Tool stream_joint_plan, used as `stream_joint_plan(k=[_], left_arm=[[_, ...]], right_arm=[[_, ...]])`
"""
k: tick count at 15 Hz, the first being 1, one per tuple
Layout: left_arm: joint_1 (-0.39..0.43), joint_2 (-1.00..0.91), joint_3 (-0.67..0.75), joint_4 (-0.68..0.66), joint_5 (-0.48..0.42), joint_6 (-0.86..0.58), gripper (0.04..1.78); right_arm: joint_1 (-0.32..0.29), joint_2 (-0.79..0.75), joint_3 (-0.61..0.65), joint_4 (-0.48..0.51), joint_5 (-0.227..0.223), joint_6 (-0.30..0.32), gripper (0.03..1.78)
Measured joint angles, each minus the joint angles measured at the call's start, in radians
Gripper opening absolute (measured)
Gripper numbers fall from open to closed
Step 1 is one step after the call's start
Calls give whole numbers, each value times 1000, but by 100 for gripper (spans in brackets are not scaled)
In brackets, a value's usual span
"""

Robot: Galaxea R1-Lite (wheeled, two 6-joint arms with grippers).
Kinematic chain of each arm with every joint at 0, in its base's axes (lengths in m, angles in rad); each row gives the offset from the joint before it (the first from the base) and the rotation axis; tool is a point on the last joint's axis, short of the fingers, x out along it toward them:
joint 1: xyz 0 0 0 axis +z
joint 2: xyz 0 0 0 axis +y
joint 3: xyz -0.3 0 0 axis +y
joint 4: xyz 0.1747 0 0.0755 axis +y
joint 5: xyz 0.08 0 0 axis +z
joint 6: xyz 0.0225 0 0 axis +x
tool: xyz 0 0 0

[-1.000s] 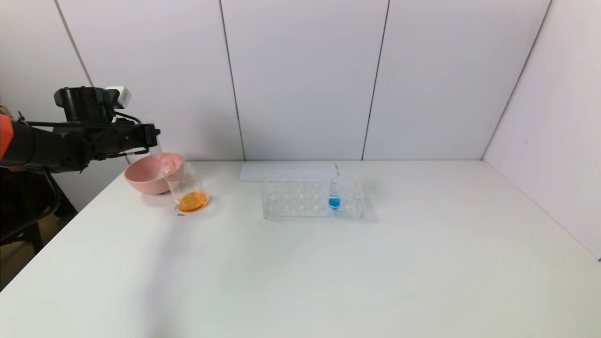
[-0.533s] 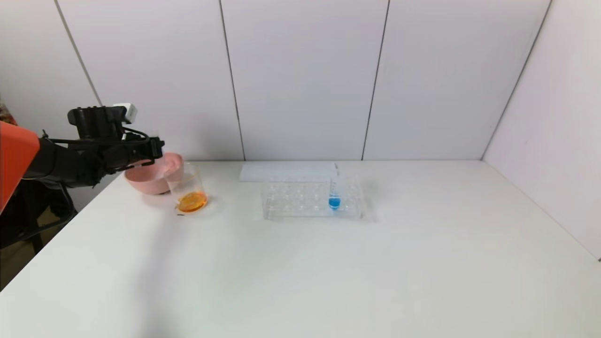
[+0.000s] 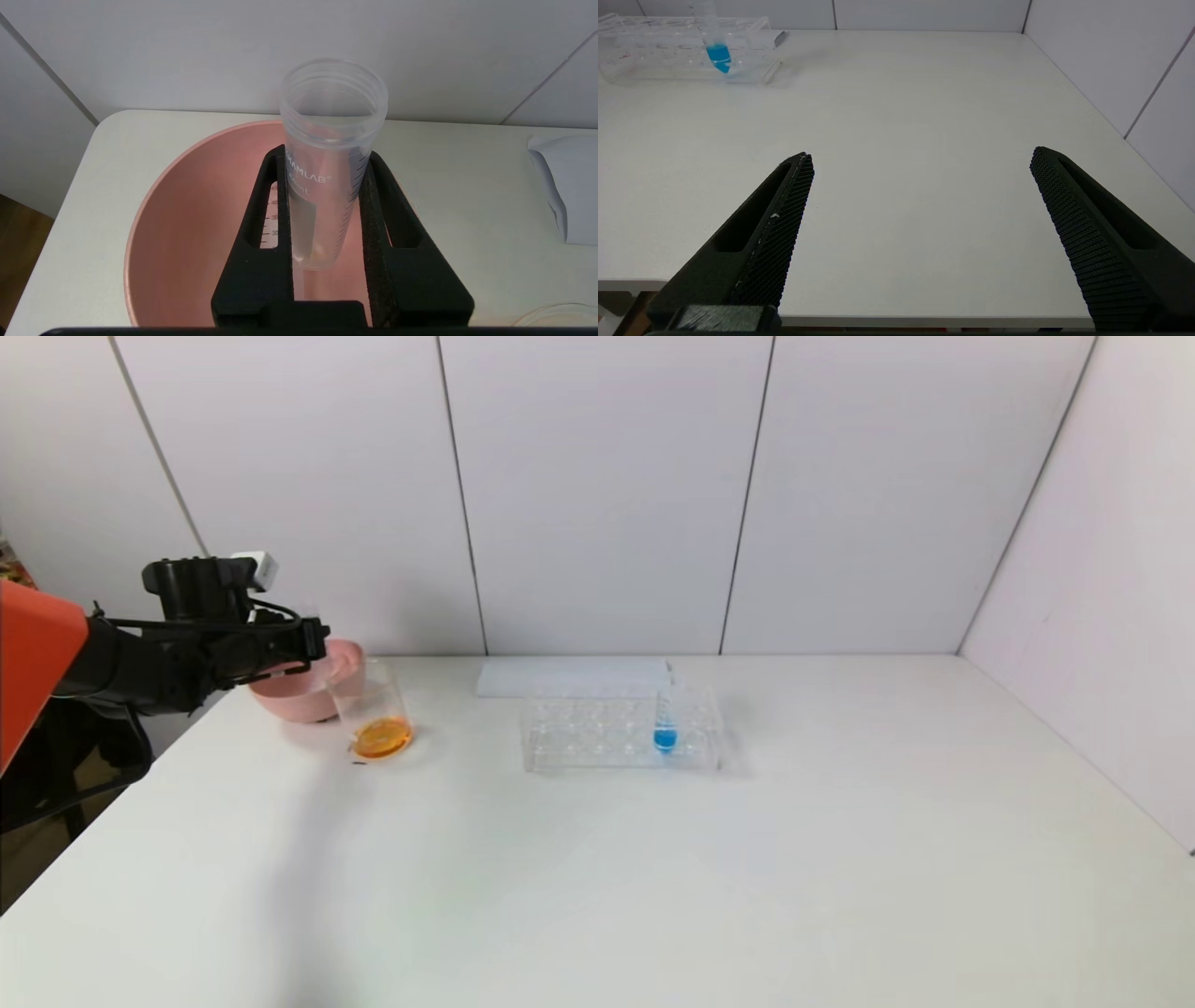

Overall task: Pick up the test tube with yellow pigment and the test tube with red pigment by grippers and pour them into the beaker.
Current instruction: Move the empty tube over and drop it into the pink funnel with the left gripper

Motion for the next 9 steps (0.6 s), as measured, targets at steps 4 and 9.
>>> stream_joint_plan(k=[4,9], left_arm=[[1,0,16,1,-1,-6,44],[1,-2,8,1,-15,-13,70]], right_arm=[[0,0,0,0,0,0,170],[0,0,0,0,0,0,170]])
